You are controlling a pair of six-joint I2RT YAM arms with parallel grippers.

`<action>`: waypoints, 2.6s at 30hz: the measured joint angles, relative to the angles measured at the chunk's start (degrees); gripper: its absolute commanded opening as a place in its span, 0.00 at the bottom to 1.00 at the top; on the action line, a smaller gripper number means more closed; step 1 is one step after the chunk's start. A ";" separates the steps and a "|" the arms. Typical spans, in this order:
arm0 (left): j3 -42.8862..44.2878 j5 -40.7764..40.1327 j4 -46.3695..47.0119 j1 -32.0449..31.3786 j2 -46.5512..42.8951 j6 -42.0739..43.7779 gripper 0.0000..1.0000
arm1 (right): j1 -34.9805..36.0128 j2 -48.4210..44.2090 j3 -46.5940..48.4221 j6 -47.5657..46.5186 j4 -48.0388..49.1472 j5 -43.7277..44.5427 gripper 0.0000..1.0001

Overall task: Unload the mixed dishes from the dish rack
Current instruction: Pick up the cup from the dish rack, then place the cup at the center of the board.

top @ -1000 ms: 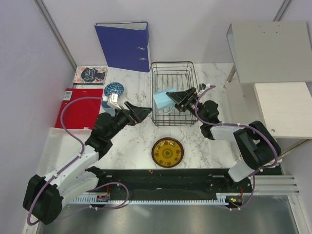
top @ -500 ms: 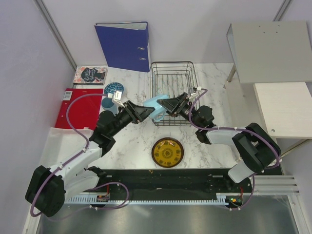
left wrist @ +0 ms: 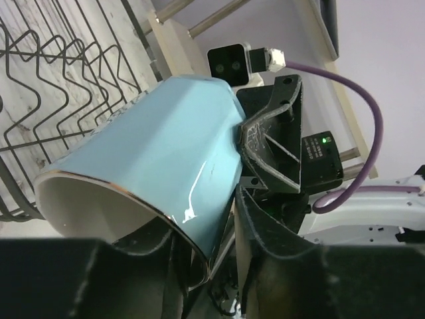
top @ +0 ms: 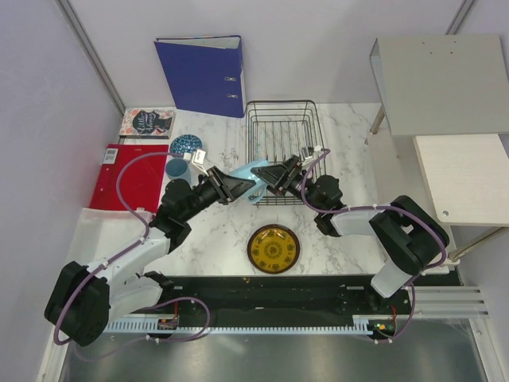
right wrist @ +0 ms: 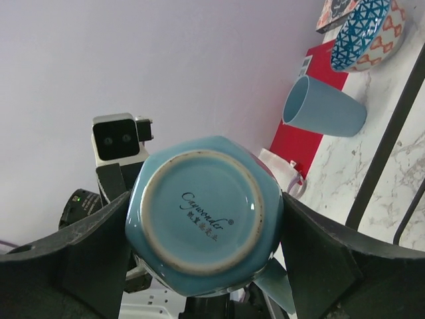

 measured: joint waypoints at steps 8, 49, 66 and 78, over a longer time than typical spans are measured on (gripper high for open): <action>-0.02 2.86 4.55 -0.11 0.22 -2.21 0.02 | 0.46 -0.11 0.00 4.57 2.43 -0.42 0.59; 35.34 -25.46 -79.03 0.33 -0.85 25.42 0.02 | 1.09 -39.98 9.70 -43.25 -70.79 32.48 0.98; 30.03 -38.66 -83.82 5.64 18.73 25.53 0.02 | 1.09 -41.44 5.20 -44.85 -73.57 33.62 0.98; 34.91 -35.21 -78.55 11.43 26.82 25.62 0.02 | 1.07 -42.91 2.89 -44.94 -73.66 33.44 0.98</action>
